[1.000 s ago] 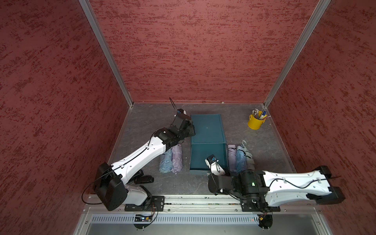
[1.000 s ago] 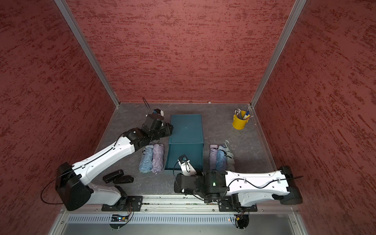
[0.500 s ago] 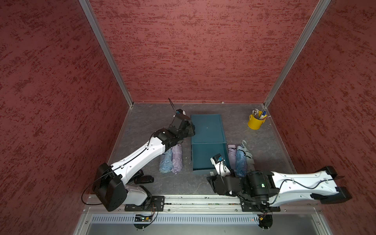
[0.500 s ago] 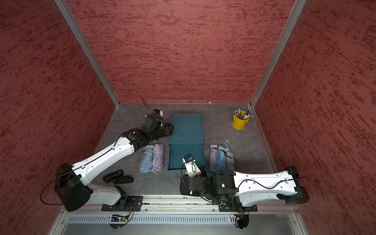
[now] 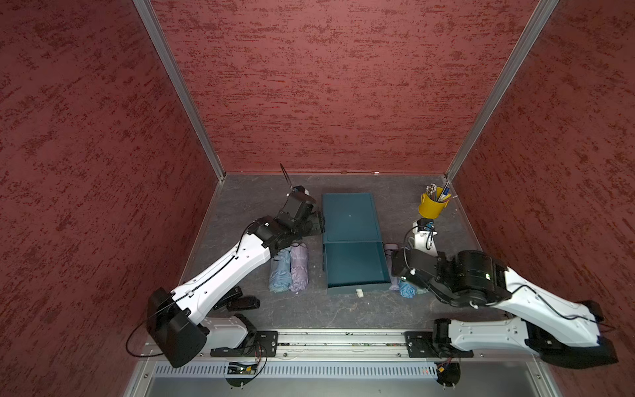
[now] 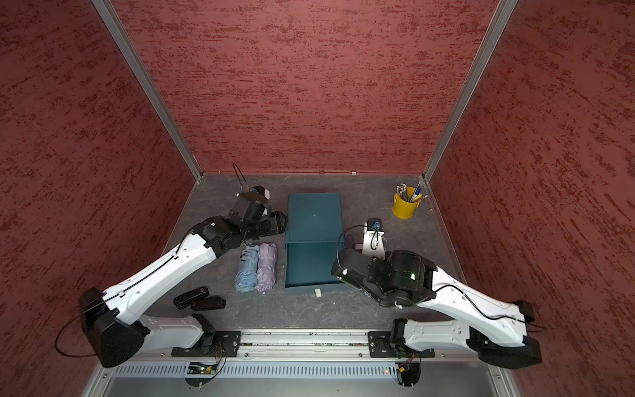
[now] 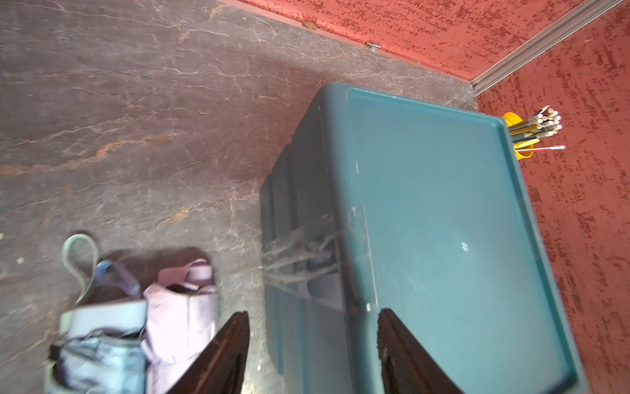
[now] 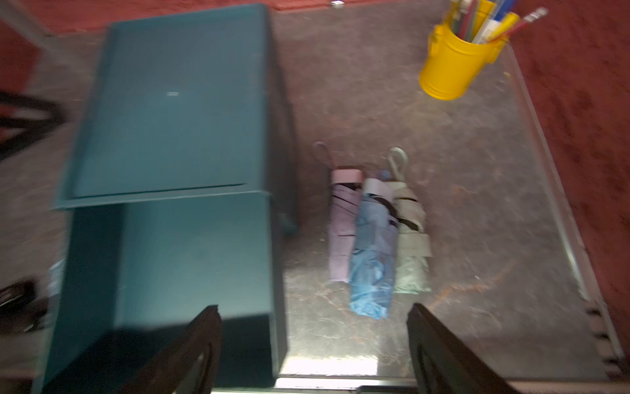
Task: Place the umbrella in the drawer by color
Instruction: Pick up the umbrella from the center of the board.
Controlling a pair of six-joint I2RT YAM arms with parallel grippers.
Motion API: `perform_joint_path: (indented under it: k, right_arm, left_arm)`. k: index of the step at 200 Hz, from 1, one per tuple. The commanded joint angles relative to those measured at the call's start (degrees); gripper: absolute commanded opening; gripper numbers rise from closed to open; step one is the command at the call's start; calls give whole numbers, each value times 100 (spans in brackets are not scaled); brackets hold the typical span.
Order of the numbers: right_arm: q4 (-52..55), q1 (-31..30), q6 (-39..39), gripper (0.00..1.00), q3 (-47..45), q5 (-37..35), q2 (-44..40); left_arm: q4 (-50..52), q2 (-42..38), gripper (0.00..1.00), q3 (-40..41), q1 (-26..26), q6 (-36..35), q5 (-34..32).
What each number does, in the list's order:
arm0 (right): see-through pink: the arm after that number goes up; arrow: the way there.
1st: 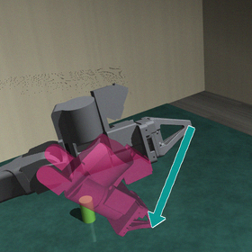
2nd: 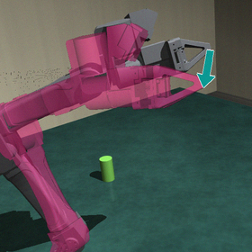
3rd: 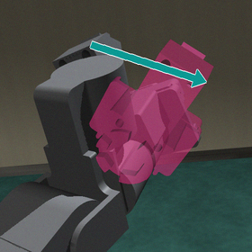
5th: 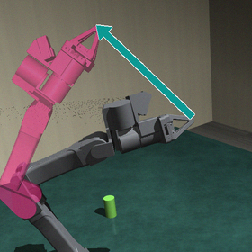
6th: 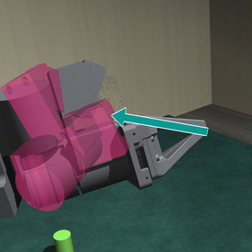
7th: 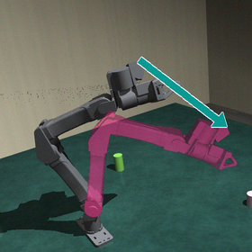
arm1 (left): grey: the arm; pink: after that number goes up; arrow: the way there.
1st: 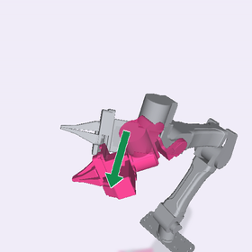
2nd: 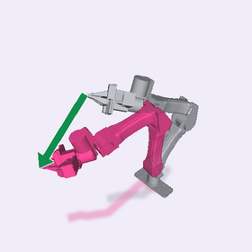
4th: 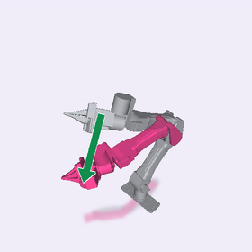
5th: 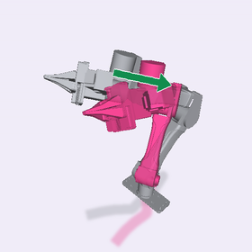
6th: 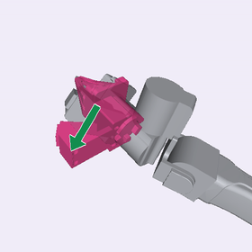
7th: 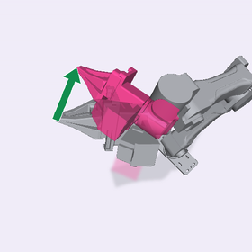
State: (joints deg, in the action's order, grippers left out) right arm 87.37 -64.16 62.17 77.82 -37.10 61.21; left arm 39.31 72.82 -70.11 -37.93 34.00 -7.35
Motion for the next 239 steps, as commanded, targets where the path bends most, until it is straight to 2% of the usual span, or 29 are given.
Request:
perform_joint_path:
  k: [1, 17, 42, 80, 101, 149, 163, 211, 239]
  right_arm:
    - [-379, 1101, -675, 85, -988, 1222, -104]
    - [-1193, 1715, -1015, 82, -1759, 1898, -110]
    - [-2028, 2294, -1245, 81, -2602, 2275, 36]
    - [-2984, 2565, -1414, 79, -3316, 2682, 82]
    - [-3297, 2619, -1490, 73, -3569, 2739, 68]
    - [-3317, 2626, -1462, 51, -3720, 2569, 92]
    - [-3235, 2623, -1428, 36, -3696, 2474, 102]
    - [-2760, 2619, -1510, 0, -3290, 2173, -193]
    - [-2272, 2613, -1815, 0, -2496, 1824, -364]
  left_arm:
    - [186, -423, 64, -103, 6, -70, 86]
    - [31, -677, 65, 0, 13, -51, 271]
    - [-254, -1035, 67, 267, -12, -34, 526]
    - [-281, -1186, 68, 476, -12, -54, 740]
    - [-270, -1161, 68, 528, -37, -56, 794]
    - [-371, -1033, 67, 446, -136, -76, 815]
    - [-357, -991, 66, 394, -161, -94, 800]
    - [-325, -957, 66, 340, -222, -157, 783]
    - [-191, -946, 67, 143, -236, -252, 687]
